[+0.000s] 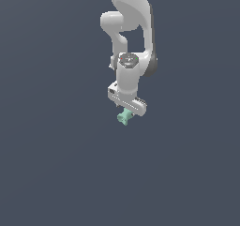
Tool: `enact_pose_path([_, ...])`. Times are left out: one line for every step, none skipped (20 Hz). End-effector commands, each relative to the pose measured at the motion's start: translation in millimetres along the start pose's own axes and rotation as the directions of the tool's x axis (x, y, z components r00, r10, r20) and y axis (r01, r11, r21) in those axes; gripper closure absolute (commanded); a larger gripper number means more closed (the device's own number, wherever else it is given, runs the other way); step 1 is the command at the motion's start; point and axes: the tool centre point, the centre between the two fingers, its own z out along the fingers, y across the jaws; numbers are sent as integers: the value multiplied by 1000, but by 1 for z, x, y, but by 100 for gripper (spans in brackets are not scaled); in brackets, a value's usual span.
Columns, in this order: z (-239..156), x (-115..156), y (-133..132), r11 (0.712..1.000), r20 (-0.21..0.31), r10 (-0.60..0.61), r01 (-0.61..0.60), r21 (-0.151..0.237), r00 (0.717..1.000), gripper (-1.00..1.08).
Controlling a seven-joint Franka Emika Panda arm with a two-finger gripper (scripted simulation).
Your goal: Pick up the object and move it to a goal position.
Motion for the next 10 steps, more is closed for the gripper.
enact_pose_path([0, 0, 0, 1000, 0, 0, 0, 0, 1000, -92])
enact_pose_path([0, 0, 0, 1000, 0, 0, 0, 0, 1000, -92])
enact_pose_path([1, 0, 0, 1000, 0, 0, 0, 0, 1000, -92])
enact_pose_path([3, 0, 0, 1000, 0, 0, 0, 0, 1000, -92])
enact_pose_path([5, 0, 0, 1000, 0, 1, -1, 0, 1000, -92])
enact_pose_path([8, 0, 0, 1000, 0, 1, -1, 0, 1000, -92])
enact_pose_path([12, 0, 0, 1000, 0, 1, -1, 0, 1000, -92])
enact_pose_path([16, -1, 0, 1000, 0, 1, -1, 0, 1000, -92])
enact_pose_path([21, -1, 1, 1000, 0, 2, -2, 0, 1000, -92])
enact_pose_path([26, -1, 1, 1000, 0, 3, -3, 0, 1000, -92])
